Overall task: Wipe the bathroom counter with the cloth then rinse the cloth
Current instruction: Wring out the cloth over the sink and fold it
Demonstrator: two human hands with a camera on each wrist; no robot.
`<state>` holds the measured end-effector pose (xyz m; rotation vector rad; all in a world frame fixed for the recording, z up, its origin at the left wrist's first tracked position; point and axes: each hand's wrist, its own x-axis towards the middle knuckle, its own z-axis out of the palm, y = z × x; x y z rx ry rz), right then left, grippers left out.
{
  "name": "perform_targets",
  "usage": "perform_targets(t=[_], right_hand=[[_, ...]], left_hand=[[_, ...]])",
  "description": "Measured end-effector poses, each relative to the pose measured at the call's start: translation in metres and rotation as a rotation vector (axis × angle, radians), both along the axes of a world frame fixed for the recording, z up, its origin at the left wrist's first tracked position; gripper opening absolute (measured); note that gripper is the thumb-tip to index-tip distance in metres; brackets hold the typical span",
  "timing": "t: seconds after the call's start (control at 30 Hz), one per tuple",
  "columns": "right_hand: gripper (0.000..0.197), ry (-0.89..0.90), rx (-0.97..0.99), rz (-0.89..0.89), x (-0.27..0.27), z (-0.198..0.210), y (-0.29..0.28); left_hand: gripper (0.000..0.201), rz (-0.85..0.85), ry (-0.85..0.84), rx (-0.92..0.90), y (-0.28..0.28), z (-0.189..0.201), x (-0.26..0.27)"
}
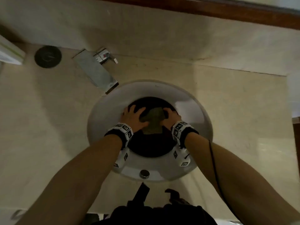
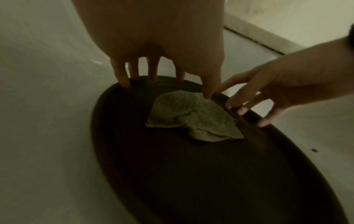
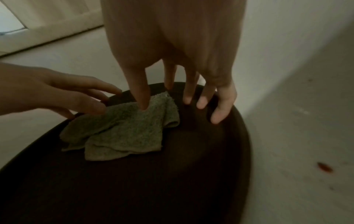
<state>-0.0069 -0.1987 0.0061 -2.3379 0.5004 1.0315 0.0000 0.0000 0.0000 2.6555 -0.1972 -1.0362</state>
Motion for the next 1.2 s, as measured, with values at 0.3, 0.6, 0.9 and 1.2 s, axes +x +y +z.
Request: perform_targets(t=[0.3,0.6,0.9,1.2], right_hand=[[0.052,0.051,-0.06,0.01,0.009,0.003,0.007],[0.055,0.059,-0.063,-0.105,0.006,-0.006,0.015],[0.038,0.043,0.068,-0.184,0.007,-0.005,0.014],[0.028,0.01,0.372,-0.479,0.004,0.005,0.019]], left_hand=[[0.054,-0.154,-0.12,0.059,-0.004,-0.013,0.005],[0.04,-0.082,-0.075,-0.061,-0.006,-0.015,0.008],[0.026,0.023,-0.054,-0.247,-0.008,-0.001,0.007],[0.02,0.15,-0.051,-0.396,-0.003,0.016,0.005]])
